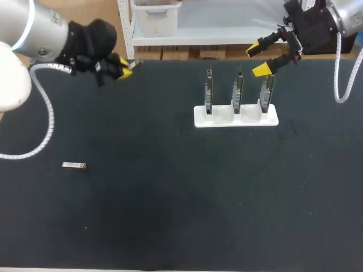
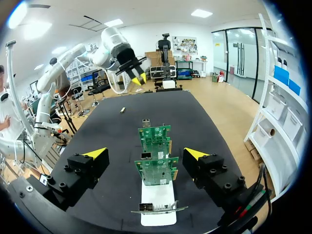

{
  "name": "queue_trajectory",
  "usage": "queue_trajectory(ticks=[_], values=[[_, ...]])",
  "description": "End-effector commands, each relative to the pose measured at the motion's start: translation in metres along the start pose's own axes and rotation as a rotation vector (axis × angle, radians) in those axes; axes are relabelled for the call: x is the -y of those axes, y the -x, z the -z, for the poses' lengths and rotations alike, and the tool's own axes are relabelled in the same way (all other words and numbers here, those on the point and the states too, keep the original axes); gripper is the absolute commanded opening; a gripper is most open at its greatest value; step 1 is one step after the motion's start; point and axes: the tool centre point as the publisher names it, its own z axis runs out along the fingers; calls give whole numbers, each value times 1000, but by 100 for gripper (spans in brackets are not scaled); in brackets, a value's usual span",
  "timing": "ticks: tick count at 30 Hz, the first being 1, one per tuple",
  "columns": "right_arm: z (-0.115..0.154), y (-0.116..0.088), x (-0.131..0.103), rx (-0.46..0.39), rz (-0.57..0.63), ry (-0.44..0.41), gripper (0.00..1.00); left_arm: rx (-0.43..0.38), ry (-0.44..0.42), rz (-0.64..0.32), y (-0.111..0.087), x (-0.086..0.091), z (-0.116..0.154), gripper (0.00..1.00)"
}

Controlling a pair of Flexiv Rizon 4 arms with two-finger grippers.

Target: Pick up the optical module with the left hand, and insert it into the network port with the right hand.

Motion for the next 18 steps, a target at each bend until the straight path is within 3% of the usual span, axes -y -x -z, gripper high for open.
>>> queue_trajectory(ticks=[1,11,18], values=[[0,0,-2,1,1,-6,100,271,-8,45,23,-18,-17,0],[0,0,-2,1,1,-6,100,542,-122,20,106,-27,-40,0],[0,0,-2,1,1,-6,100,679,-263,-7,148,-9,-55,0]])
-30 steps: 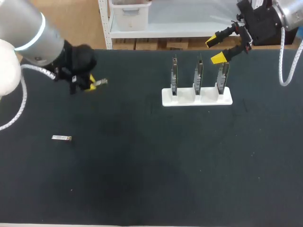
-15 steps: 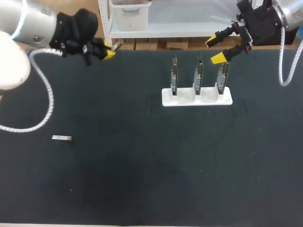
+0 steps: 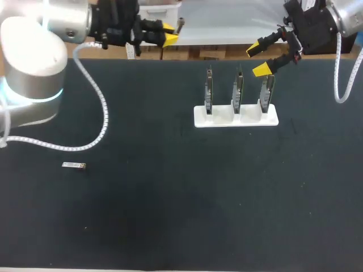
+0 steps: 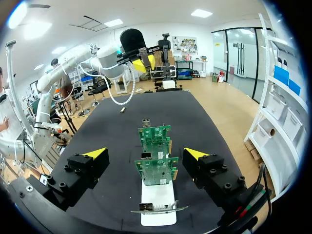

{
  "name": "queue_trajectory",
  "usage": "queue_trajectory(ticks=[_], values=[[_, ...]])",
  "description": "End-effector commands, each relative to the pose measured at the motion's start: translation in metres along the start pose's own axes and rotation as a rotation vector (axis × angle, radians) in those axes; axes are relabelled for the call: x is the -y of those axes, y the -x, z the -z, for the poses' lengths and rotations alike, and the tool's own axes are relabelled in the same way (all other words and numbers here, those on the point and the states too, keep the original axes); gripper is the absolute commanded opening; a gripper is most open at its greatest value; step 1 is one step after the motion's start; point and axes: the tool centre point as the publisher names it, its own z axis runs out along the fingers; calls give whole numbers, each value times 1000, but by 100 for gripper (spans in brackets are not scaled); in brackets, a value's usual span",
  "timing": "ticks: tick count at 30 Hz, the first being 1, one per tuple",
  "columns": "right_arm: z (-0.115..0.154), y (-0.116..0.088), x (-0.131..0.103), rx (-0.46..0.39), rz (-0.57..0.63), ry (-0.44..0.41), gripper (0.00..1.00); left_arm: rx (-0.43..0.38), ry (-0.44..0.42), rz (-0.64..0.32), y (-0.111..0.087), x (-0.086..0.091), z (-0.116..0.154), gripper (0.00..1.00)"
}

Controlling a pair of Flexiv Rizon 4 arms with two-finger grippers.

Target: Pick up the optical module with the left hand, and insert it into the network port with the right hand.

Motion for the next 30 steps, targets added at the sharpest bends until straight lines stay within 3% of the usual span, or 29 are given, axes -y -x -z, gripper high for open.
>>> queue_trajectory(ticks=[1,11,15,22,30], values=[[0,0,-2,1,1,-6,100,193,-115,-11,6,-3,-27,0],[0,0,-2,1,1,-6,100,303,-209,-3,34,26,-73,0],[0,0,-2,1,1,-6,100,330,-203,21,39,32,-82,0],[0,0,-2,1,1,-6,100,338,-204,16,47,42,-96,0],[0,0,-2,1,1,-6,100,277,-193,1,44,55,-115,0]])
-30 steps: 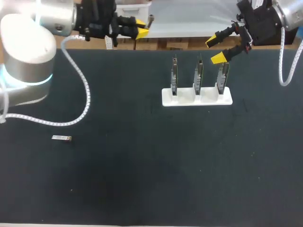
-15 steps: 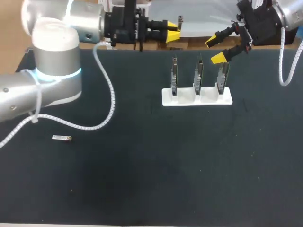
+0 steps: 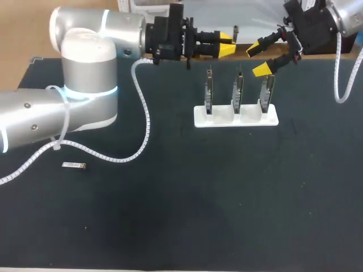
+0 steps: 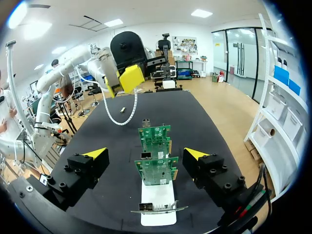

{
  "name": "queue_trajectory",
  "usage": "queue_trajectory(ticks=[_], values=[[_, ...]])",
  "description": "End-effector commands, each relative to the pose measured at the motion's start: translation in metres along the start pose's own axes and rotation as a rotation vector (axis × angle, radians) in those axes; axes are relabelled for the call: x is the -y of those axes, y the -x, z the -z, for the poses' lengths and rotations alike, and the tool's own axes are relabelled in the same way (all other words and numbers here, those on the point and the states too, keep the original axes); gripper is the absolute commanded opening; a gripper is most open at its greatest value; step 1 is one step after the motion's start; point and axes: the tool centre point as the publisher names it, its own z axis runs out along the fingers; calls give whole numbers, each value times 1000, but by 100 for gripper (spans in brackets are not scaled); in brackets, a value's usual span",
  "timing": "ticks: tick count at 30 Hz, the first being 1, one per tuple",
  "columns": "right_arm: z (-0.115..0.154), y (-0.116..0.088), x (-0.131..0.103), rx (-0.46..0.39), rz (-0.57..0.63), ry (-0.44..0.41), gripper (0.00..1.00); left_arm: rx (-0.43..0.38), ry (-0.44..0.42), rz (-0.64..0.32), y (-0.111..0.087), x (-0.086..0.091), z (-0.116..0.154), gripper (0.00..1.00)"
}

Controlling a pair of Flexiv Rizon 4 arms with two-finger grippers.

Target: Pick up the optical module with the left hand, and insert it into the network port with the right hand.

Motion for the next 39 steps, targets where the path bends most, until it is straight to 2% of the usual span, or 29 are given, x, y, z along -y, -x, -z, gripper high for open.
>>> queue_trajectory(ticks=[1,7,15,39], values=[[0,0,-2,1,1,-5,100,-13,28,7,-1,4,-10,0],[0,0,-2,1,1,-5,100,-23,80,51,-7,1,-16,0],[0,0,-2,1,1,-5,100,-21,101,114,-17,2,-23,0],[0,0,-2,1,1,-5,100,-24,76,153,-34,-4,-30,0]])
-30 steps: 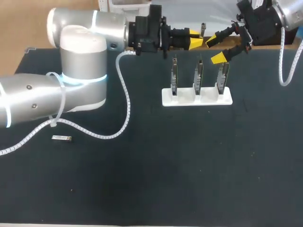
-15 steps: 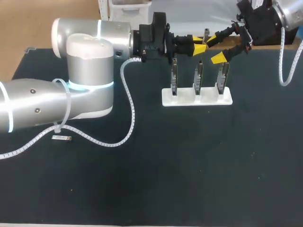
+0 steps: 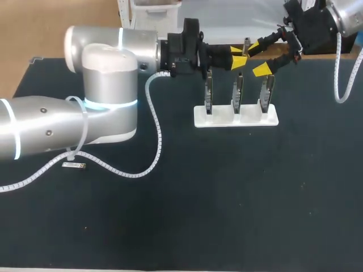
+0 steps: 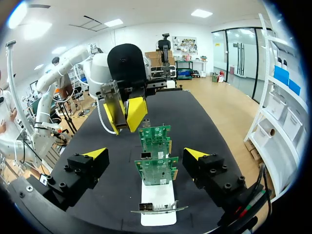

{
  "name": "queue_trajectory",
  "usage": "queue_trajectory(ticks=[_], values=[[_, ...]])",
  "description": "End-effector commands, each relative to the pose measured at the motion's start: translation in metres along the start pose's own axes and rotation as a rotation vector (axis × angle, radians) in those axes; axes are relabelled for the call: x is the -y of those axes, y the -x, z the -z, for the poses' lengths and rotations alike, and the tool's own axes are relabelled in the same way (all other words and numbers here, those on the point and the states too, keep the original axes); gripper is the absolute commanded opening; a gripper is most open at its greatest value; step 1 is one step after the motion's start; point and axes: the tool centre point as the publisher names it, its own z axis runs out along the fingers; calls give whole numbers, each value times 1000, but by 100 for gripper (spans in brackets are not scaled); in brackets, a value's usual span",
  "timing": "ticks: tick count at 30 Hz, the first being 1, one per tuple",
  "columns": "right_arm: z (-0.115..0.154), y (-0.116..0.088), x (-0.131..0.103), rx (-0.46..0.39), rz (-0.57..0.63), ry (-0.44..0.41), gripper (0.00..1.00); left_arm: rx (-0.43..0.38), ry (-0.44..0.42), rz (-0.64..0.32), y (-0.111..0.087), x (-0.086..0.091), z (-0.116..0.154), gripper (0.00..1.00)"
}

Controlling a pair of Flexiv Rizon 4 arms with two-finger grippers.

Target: Pick up the optical module with the left hand, and insert it into the network port with the right hand.

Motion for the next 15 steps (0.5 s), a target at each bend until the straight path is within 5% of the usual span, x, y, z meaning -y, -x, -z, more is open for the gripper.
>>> queue_trajectory(ticks=[1,15], values=[[0,0,-2,1,1,-5,100,-4,-14,6,-3,-6,-4,0],[0,0,-2,1,1,-5,100,-18,-18,60,-16,-7,-6,0]])
